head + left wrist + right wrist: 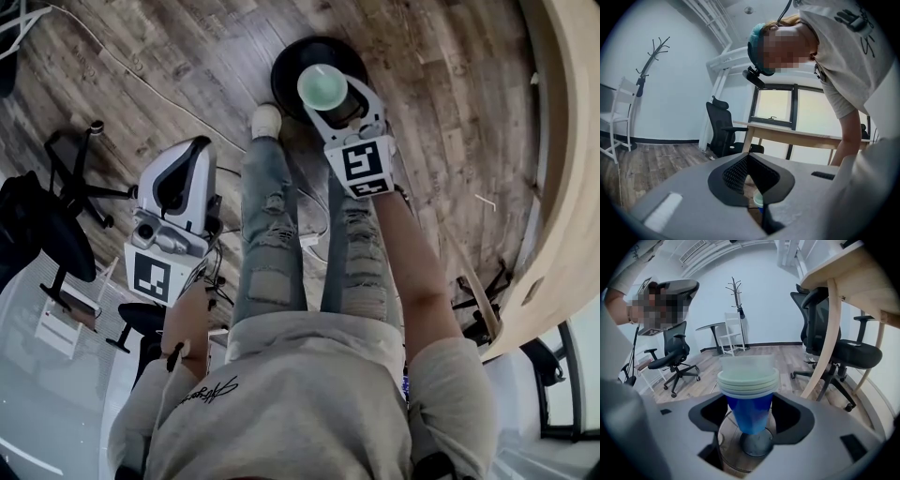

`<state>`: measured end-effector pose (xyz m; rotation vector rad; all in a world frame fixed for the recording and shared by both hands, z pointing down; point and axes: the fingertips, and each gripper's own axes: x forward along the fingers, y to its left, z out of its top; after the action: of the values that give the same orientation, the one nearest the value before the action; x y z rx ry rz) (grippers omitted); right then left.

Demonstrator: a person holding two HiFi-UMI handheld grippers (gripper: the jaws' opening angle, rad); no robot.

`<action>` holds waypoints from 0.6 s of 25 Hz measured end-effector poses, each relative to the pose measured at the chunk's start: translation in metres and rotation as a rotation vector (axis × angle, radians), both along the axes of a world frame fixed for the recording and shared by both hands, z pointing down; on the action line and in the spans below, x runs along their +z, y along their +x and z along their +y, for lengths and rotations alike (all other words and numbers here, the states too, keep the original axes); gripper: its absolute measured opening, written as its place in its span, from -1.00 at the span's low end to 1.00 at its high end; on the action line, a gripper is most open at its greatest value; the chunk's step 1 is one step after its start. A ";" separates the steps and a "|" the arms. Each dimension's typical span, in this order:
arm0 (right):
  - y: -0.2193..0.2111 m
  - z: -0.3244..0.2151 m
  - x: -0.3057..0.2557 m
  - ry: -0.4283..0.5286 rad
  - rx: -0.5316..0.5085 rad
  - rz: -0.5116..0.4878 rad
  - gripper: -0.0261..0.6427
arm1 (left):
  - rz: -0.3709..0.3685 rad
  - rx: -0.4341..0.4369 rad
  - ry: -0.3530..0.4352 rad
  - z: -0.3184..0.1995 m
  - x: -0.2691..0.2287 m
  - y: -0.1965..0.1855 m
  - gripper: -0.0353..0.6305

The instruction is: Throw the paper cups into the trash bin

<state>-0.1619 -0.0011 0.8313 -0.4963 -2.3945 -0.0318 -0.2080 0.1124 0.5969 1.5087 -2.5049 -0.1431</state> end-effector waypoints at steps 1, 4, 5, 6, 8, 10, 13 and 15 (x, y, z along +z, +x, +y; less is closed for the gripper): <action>0.002 0.000 0.006 0.006 -0.005 0.008 -0.03 | 0.002 0.001 -0.003 0.001 0.002 0.001 -0.88; 0.005 0.002 0.025 0.018 -0.017 0.040 -0.03 | 0.008 0.006 -0.011 0.006 0.009 0.003 -0.88; 0.006 0.003 0.031 0.020 -0.020 0.052 -0.03 | 0.009 0.005 -0.008 0.006 0.011 0.003 -0.88; 0.006 0.004 0.037 0.021 -0.024 0.063 -0.03 | 0.010 0.003 -0.003 0.004 0.011 0.001 -0.88; 0.008 0.008 0.047 0.023 -0.034 0.083 -0.03 | 0.011 0.001 0.005 0.004 0.011 0.001 -0.88; 0.011 0.012 0.058 0.031 -0.047 0.103 -0.03 | 0.014 0.000 0.012 0.005 0.011 0.002 -0.88; 0.011 0.016 0.076 0.040 -0.053 0.135 -0.03 | 0.021 0.001 0.015 0.007 0.013 0.004 -0.88; 0.011 0.018 0.090 0.041 -0.054 0.156 -0.03 | 0.026 0.002 0.011 0.008 0.015 0.005 -0.88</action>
<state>-0.1513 0.0169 0.9208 -0.5244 -2.2236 -0.0637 -0.2030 0.1208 0.6122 1.5035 -2.4862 -0.1752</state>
